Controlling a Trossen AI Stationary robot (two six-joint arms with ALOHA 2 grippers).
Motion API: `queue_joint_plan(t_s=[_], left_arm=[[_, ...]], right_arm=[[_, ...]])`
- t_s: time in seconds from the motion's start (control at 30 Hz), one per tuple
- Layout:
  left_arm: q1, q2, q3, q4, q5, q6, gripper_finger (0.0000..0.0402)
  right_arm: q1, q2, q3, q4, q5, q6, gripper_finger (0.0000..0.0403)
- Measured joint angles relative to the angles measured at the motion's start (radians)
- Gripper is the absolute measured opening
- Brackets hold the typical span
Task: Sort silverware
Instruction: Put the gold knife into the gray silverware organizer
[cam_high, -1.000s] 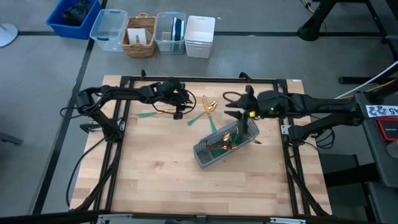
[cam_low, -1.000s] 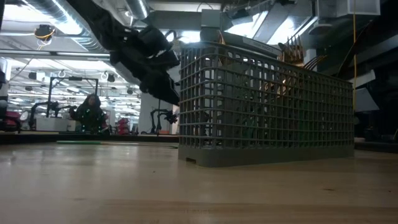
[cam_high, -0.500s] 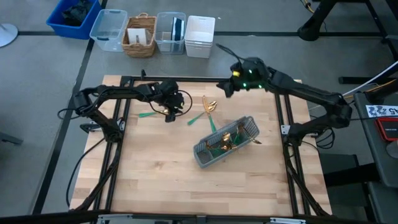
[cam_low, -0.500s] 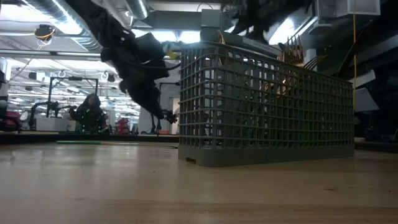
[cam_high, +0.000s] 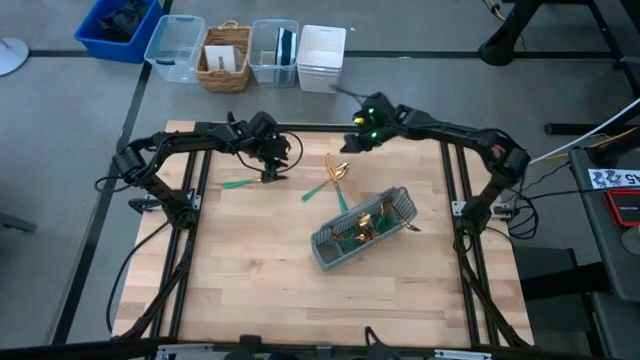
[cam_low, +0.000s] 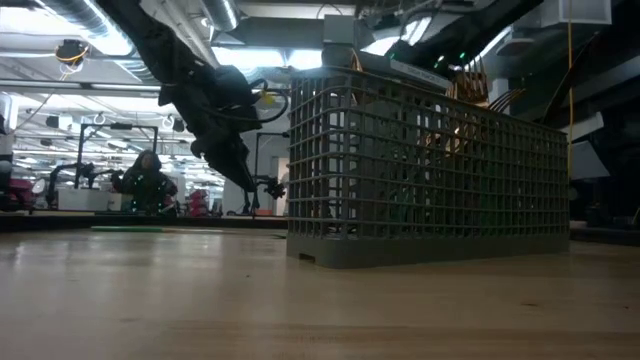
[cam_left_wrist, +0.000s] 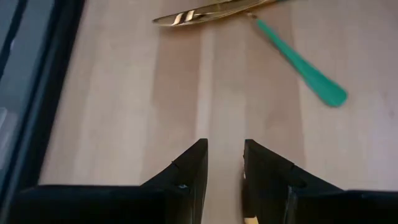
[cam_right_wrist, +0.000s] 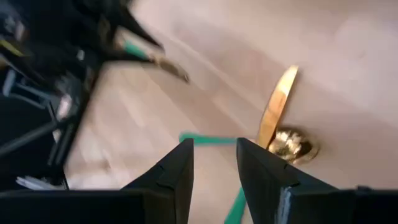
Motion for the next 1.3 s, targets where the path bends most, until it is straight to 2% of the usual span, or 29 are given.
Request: queue_joint_plan(t_s=[0.17, 0.47, 0.63, 0.97, 1.17, 1.3], left_arm=[[0.037, 0.000, 0.000, 0.004, 0.000, 0.021, 0.0095], [0.073, 0.000, 0.000, 0.028, 0.000, 0.022, 0.0095], [0.074, 0.001, 0.001, 0.042, 0.001, 0.022, 0.0095], [0.074, 0.001, 0.001, 0.048, 0.070, 0.048, 0.0095], [0.074, 0.001, 0.001, 0.048, 0.070, 0.048, 0.0095], [0.074, 0.001, 0.001, 0.048, 0.070, 0.048, 0.0095]], right_arm=[[0.038, 0.077, 0.000, -0.002, -0.005, -0.007, 0.0124], [0.105, 0.155, 0.000, -0.007, 0.075, -0.062, 0.0124], [0.111, 0.197, 0.000, -0.006, 0.084, -0.064, 0.0124], [0.130, 0.252, 0.000, -0.017, 0.085, -0.065, 0.0124], [0.185, 0.251, 0.000, -0.016, 0.146, -0.090, 0.0124], [0.225, 0.251, 0.000, -0.029, 0.248, -0.113, 0.0124]])
